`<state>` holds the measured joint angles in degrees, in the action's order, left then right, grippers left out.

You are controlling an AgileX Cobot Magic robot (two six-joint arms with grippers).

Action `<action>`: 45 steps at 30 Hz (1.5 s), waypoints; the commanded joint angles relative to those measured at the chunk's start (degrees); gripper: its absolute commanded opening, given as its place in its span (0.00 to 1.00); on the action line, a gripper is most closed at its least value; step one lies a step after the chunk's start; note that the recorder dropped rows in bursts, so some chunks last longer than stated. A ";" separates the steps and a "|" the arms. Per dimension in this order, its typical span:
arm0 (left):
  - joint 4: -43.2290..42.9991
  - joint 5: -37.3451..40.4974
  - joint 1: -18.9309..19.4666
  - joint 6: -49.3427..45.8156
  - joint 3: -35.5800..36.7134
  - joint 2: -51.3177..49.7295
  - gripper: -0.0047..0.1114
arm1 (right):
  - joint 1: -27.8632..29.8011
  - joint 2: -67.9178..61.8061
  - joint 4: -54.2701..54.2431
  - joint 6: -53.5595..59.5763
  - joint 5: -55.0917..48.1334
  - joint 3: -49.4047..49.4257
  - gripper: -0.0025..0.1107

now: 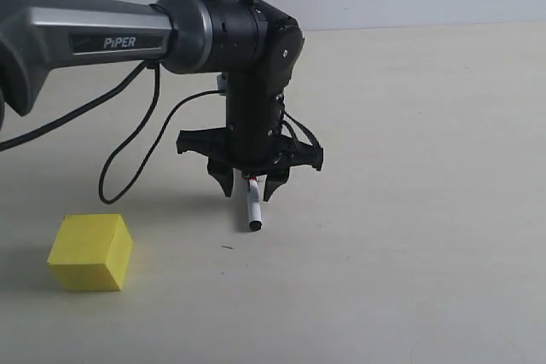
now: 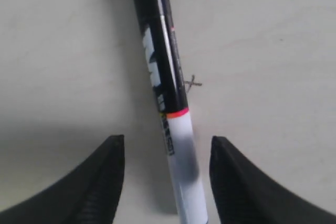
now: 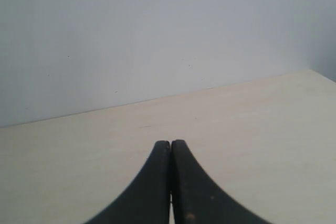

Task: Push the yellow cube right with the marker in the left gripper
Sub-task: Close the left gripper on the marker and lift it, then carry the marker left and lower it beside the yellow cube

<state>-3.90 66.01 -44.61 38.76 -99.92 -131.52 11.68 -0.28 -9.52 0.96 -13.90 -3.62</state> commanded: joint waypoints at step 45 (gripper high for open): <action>-13.26 0.31 32.26 -33.28 40.57 57.54 0.04 | 0.26 0.28 0.47 0.62 0.16 0.35 0.02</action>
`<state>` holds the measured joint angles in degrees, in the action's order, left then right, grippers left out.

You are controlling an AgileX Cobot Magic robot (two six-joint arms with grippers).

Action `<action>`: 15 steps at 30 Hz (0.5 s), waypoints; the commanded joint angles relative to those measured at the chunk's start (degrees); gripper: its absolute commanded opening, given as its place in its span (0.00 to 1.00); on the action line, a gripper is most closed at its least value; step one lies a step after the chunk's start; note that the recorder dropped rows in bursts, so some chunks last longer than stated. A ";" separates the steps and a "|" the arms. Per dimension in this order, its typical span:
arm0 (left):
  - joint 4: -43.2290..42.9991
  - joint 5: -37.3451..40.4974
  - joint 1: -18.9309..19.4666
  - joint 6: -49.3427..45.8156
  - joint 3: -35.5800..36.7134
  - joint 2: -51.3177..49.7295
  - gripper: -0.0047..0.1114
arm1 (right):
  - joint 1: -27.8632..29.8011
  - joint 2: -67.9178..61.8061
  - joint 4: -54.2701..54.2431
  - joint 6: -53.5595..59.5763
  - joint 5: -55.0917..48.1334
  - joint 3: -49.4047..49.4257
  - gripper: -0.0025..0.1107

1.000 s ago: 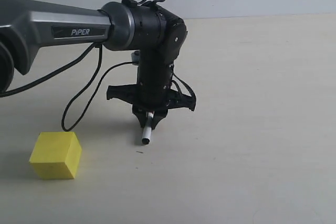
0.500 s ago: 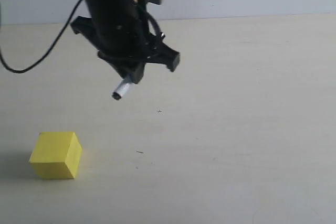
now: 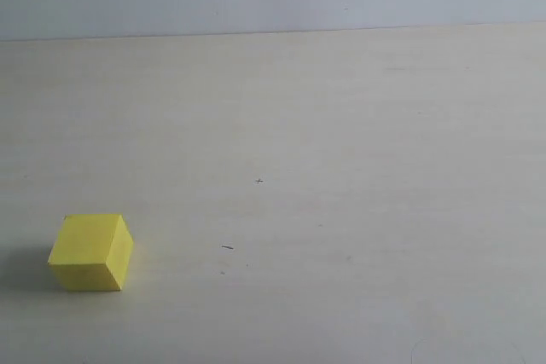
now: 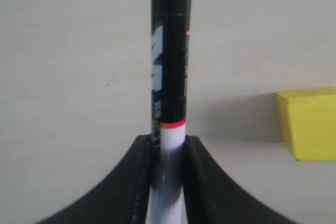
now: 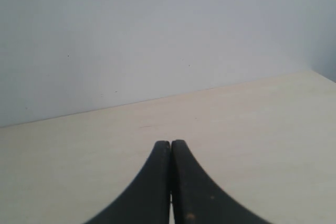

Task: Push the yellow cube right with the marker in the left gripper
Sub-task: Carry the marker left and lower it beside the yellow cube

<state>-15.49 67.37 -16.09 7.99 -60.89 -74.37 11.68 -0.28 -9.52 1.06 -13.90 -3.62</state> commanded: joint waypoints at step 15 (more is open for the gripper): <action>-2.93 -5.67 11.80 -55.99 7.07 -5.97 0.04 | 0.26 0.28 0.47 0.52 0.16 0.35 0.02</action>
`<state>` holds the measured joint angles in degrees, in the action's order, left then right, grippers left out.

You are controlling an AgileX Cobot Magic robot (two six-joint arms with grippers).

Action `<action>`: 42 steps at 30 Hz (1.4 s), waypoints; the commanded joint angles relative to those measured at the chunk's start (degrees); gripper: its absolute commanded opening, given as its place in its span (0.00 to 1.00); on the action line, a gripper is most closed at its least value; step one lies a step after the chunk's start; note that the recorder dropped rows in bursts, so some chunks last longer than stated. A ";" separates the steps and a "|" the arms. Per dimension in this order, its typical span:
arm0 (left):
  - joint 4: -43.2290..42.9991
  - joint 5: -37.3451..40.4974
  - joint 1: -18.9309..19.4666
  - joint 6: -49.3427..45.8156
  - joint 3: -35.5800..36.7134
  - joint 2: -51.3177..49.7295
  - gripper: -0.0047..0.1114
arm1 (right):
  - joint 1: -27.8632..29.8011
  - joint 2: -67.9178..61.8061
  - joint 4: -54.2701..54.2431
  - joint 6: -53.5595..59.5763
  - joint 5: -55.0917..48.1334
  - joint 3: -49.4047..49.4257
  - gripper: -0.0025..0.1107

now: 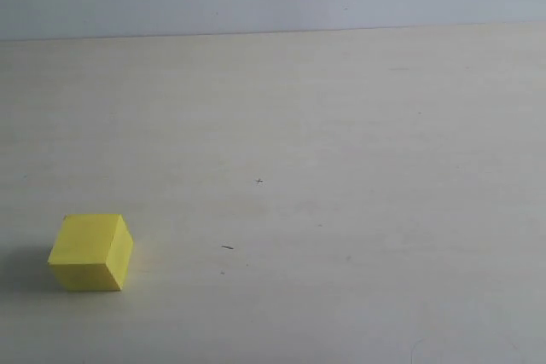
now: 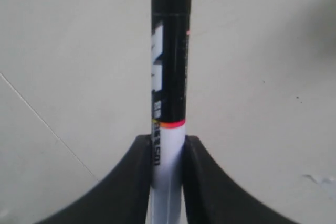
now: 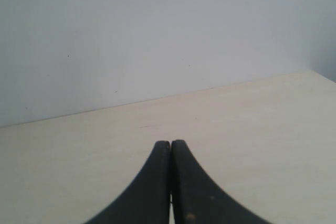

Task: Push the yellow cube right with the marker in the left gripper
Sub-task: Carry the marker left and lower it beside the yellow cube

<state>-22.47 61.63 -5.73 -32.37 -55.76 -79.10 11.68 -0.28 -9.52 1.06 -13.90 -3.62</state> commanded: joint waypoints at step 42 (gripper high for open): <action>6.68 -17.75 1.73 -37.13 16.01 -11.46 0.04 | 0.26 0.28 0.22 0.52 0.26 0.35 0.02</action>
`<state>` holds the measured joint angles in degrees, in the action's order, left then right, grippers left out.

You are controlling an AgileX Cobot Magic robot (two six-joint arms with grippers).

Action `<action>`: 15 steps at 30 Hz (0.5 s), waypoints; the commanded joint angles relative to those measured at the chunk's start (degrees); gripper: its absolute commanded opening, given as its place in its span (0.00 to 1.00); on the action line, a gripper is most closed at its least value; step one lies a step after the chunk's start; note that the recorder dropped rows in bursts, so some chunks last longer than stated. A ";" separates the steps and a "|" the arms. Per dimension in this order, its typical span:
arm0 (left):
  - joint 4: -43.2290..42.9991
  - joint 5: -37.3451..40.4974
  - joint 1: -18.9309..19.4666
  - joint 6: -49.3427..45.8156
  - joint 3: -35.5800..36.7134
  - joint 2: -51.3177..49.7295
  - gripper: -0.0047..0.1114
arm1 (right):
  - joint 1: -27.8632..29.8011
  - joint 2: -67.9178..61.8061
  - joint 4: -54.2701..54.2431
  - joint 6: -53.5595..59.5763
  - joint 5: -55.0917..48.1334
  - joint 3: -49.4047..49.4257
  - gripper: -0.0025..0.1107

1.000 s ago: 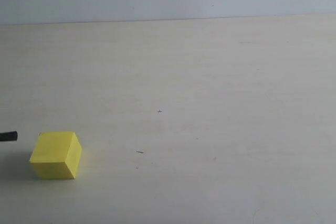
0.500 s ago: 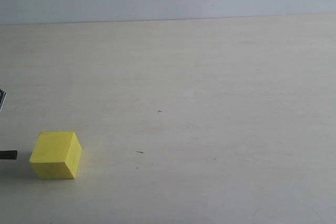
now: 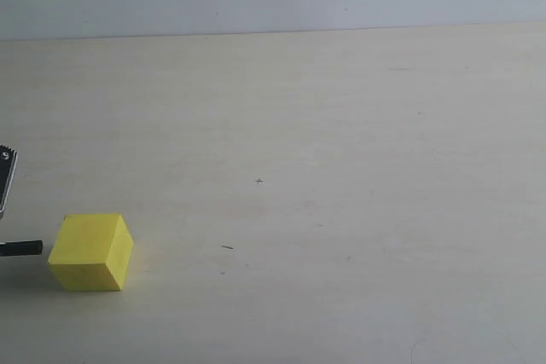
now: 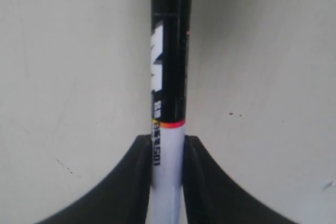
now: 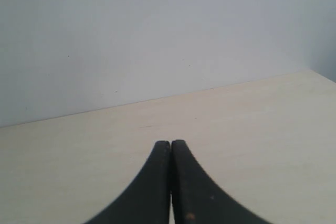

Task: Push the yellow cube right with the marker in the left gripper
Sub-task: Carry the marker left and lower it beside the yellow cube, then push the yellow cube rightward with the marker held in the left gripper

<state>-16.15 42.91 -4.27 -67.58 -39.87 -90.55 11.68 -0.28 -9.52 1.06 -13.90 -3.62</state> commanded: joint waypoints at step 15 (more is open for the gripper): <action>6.45 -2.55 -0.41 -7.35 1.06 -0.58 0.04 | 0.26 0.28 0.22 0.52 0.26 0.35 0.02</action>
<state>-15.37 43.34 -2.58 -72.08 -39.19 -90.75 11.68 -0.28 -9.52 1.06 -13.90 -3.62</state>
